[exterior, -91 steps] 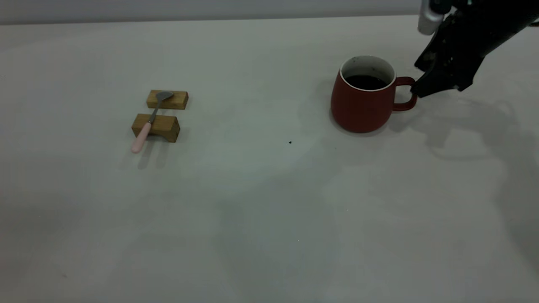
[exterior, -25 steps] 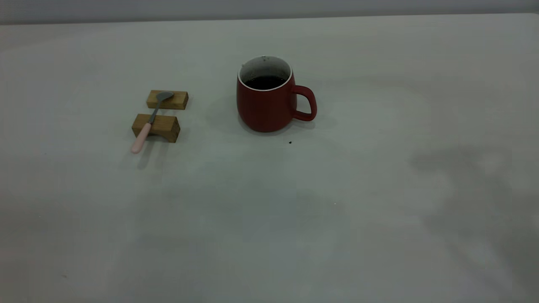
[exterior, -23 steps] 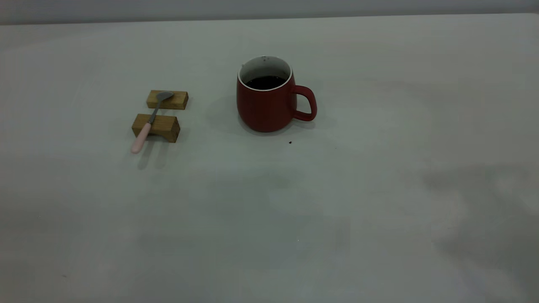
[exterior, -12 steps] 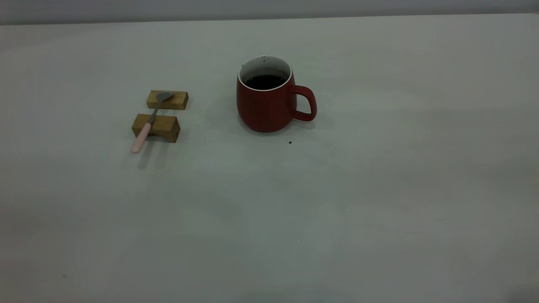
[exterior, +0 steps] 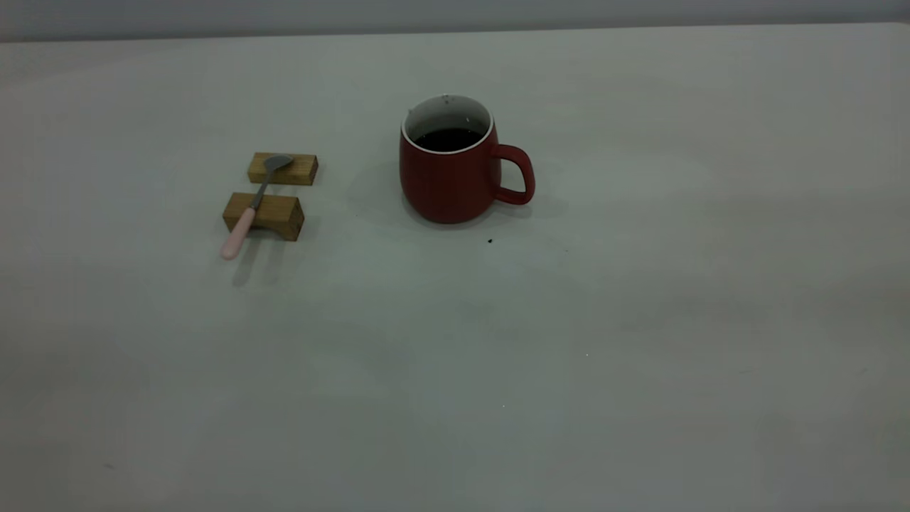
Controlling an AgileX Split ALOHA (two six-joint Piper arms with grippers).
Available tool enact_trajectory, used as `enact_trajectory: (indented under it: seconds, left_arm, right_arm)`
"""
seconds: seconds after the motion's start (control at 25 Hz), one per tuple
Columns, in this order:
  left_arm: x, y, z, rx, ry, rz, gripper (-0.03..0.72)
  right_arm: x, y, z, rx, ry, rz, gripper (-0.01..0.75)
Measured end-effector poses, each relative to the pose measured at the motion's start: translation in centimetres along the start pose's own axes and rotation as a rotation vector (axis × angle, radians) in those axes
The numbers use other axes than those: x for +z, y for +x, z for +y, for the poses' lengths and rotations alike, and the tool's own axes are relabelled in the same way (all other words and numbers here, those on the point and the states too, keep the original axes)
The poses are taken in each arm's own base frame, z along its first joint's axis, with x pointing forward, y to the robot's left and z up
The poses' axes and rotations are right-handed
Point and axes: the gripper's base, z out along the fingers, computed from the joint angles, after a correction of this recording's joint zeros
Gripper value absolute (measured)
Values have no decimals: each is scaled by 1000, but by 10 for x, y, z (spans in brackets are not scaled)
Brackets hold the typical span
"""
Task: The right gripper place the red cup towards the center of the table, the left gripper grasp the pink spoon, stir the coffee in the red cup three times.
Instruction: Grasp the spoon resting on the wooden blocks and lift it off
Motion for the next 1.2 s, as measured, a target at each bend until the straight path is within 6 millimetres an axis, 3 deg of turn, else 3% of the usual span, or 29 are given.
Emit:
enact_trajectory:
  seconds: [0.44,1.2]
  left_arm:
    - [0,0,0,0,0,0,384]
    - [0,0,0,-1,0,0,384]
  right_arm:
    - [-32,30,-4,9,-17,-301,429]
    - [-33,32,-4,8,-14,-310,429]
